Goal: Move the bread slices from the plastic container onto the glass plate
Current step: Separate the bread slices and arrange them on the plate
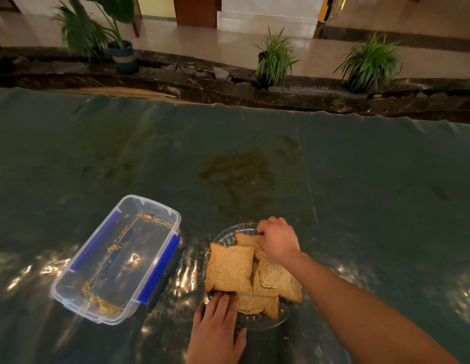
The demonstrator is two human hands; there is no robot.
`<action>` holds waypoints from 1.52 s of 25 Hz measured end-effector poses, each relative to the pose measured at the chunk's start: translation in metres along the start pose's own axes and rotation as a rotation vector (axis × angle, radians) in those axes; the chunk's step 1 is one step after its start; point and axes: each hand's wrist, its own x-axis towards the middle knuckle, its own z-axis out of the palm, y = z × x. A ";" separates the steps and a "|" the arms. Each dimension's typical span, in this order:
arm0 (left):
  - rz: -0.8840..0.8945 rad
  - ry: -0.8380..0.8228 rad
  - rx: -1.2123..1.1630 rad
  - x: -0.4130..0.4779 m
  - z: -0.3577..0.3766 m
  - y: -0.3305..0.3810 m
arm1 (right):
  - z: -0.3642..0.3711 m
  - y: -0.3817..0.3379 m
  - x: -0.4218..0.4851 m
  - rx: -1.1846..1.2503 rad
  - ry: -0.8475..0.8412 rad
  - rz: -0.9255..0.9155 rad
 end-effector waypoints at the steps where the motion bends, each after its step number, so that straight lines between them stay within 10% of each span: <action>1: -0.001 -0.011 -0.012 0.000 0.000 -0.001 | -0.006 0.004 -0.004 0.099 0.057 0.045; 8: -0.015 0.022 -0.171 -0.001 0.003 -0.001 | -0.010 0.062 -0.102 0.405 0.229 0.419; 33: -0.092 0.050 -0.569 -0.005 -0.012 -0.006 | 0.008 0.040 -0.117 0.462 0.117 0.373; 38: -0.329 0.250 -0.579 0.004 -0.021 -0.027 | 0.008 0.047 -0.122 0.478 0.139 0.423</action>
